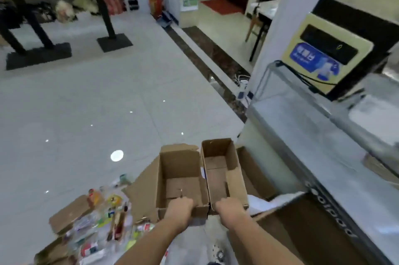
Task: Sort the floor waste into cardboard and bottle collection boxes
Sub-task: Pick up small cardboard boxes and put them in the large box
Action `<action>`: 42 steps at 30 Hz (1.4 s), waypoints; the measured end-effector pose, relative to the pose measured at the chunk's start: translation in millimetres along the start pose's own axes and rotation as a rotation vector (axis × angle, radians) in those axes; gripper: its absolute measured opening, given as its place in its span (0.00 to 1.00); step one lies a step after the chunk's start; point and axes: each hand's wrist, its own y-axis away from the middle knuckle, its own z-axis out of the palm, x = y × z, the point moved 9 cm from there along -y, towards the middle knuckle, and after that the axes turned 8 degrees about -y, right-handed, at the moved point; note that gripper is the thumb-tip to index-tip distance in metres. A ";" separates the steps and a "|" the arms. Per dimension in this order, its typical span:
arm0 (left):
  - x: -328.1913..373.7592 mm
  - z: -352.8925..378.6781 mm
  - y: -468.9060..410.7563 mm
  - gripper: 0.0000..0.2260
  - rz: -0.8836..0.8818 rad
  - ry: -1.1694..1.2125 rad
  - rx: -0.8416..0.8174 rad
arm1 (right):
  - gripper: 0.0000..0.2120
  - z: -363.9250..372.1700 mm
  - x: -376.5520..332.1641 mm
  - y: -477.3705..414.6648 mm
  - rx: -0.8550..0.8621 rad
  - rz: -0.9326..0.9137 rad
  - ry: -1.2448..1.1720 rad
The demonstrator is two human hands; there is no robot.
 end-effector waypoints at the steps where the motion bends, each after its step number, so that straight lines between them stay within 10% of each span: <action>1: 25.2 -2.8 -2.0 0.10 0.057 -0.031 -0.015 | 0.15 9.3 19.7 15.8 0.001 0.058 -0.057; 24: 454.2 70.3 14.5 0.12 0.866 -0.694 -0.200 | 0.17 265.7 271.9 242.3 -0.080 0.761 -0.903; 34: 503.0 88.9 -4.8 0.23 0.914 -0.765 -0.131 | 0.16 309.4 315.2 246.9 0.018 0.824 -0.955; 42: 420.4 103.8 -33.2 0.35 0.639 -0.599 -0.093 | 0.49 327.4 308.7 235.3 0.044 0.842 -0.878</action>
